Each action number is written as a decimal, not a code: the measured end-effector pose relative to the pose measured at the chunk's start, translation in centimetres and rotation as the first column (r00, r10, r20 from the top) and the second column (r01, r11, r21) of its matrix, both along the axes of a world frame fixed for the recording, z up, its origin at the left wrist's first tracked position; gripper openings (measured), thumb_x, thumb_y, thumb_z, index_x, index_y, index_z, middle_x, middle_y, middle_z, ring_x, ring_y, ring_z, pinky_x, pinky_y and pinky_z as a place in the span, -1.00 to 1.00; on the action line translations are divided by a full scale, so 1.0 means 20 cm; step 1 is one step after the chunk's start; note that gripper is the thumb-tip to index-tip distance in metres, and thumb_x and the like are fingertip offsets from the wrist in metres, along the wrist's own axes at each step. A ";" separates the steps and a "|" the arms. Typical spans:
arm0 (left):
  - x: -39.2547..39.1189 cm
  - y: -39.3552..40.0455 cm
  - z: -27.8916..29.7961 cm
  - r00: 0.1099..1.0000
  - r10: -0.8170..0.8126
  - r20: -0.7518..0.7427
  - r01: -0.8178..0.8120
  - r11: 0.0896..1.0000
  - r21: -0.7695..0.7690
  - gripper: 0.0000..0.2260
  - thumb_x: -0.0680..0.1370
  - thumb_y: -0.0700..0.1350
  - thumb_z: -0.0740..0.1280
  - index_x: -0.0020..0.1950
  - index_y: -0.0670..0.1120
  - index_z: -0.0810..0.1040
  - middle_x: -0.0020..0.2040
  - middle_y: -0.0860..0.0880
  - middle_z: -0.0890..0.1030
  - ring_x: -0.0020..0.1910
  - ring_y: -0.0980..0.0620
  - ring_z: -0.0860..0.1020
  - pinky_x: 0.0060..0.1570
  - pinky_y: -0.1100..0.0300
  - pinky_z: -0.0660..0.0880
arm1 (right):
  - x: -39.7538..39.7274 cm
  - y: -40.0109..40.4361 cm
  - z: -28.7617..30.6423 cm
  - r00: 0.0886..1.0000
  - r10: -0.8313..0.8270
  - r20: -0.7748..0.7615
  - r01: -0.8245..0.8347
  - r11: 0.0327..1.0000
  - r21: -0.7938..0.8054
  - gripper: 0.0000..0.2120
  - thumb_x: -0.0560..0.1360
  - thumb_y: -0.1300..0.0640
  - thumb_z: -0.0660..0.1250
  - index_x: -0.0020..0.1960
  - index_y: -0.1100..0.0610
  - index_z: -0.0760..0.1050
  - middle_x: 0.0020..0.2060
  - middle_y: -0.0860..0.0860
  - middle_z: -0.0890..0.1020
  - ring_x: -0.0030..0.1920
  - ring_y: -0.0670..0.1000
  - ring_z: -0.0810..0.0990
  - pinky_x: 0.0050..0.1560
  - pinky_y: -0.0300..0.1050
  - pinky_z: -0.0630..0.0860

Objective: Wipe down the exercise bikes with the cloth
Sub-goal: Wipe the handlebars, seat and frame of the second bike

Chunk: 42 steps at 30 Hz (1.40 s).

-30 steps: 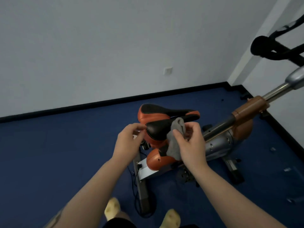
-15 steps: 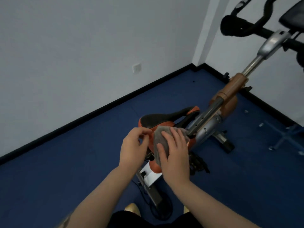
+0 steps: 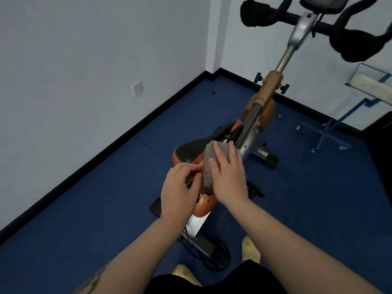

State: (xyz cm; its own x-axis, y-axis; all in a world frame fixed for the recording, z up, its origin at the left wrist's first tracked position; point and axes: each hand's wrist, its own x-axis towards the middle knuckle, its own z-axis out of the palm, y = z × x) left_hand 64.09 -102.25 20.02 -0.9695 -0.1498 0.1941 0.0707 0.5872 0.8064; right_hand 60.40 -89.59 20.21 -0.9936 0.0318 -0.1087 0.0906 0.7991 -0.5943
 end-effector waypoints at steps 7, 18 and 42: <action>0.02 0.01 0.00 1.000 -0.012 0.009 0.012 1.000 -0.005 -0.82 0.56 -0.18 0.39 0.12 0.00 0.67 0.06 0.17 0.59 0.05 0.18 0.50 0.07 0.39 0.36 | 0.15 -0.03 -0.05 1.000 0.005 -0.009 -0.005 1.000 -0.026 -0.44 0.57 -0.28 -0.22 0.55 -0.28 -0.16 0.54 -0.13 -0.31 0.55 0.03 -0.27 0.49 0.15 0.15; -0.02 0.07 0.02 0.999 -0.022 -0.028 0.020 0.999 -0.050 -0.82 0.55 -0.24 0.38 0.09 -0.05 0.69 -0.01 0.07 0.64 0.02 0.06 0.51 0.05 0.11 0.47 | -0.02 0.01 -0.02 0.935 -0.242 0.259 0.318 0.895 -0.313 -0.42 0.66 -0.15 -0.06 0.58 -0.12 -0.25 0.57 0.08 0.05 0.47 0.18 0.25 0.41 0.09 0.29; -0.11 0.40 0.03 0.811 0.584 0.031 -0.582 0.811 -0.066 -0.84 0.51 -0.22 0.38 -0.13 0.06 0.63 -0.15 0.23 0.49 -0.08 0.18 0.41 -0.06 0.23 0.37 | -0.59 0.34 -0.14 0.881 0.373 -0.290 -0.349 0.928 0.133 -0.60 0.65 -0.08 0.04 0.45 -0.06 0.36 0.52 0.08 0.21 0.55 0.17 0.02 0.51 0.19 0.05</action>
